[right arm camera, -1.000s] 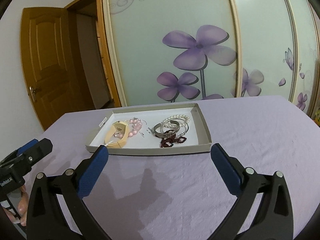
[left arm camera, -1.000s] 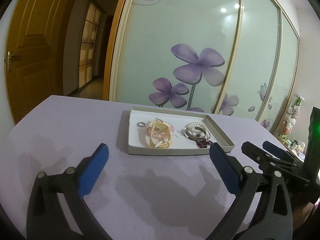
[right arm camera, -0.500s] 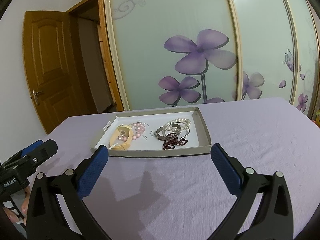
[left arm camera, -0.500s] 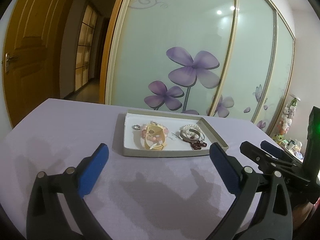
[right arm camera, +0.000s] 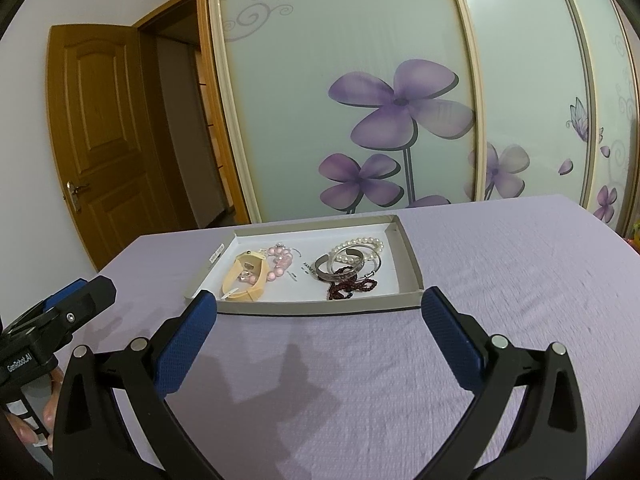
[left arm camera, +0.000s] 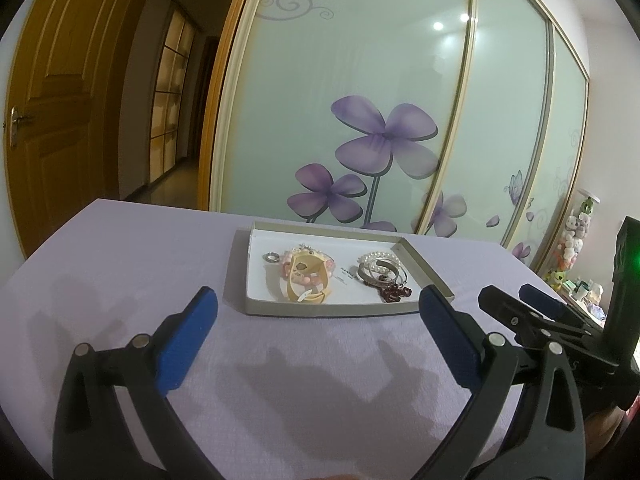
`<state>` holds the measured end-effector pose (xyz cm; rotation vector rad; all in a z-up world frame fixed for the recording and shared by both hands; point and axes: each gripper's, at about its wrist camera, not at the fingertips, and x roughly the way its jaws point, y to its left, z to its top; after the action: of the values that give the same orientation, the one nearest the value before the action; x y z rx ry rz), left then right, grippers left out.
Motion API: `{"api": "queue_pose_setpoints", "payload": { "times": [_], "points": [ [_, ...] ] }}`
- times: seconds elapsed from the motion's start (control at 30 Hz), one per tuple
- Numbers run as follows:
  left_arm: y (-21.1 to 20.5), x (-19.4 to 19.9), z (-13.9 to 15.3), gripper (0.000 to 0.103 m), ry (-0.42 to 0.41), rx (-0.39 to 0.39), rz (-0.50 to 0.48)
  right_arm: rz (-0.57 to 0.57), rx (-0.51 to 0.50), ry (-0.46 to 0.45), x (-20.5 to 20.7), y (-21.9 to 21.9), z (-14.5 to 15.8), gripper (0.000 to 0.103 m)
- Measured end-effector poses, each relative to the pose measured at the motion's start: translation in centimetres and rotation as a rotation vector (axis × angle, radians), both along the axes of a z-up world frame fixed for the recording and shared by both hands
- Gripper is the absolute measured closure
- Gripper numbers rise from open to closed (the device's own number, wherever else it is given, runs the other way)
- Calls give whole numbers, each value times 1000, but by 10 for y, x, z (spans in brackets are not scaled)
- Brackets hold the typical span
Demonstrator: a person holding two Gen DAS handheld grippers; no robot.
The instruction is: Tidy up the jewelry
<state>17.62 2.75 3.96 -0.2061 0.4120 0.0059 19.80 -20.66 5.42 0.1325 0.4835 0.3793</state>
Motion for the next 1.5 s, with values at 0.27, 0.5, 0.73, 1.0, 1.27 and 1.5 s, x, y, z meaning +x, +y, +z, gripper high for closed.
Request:
{"api": "queue_pose_setpoints", "payload": {
  "times": [0.27,0.5,0.73,1.0,1.27,1.5],
  "points": [
    [0,0,0,2,2,0,1,1,-1,2,-1,2,1,1],
    [0,-1,0,2,5,-2,3,4,-3,2,0,2,3,1],
    [0,-1,0,2,4,-1,2,3,-3,2,0,2,2,1],
    [0,-1,0,2,6,-2,1,2,-3,2,0,1,3,1],
    [-1,-1,1,2,6,-1,1,3,-3,2,0,1,3,1],
    [-2,-2,0,2,8,-1,0,2,-3,2,0,2,3,1]
  ]
}}
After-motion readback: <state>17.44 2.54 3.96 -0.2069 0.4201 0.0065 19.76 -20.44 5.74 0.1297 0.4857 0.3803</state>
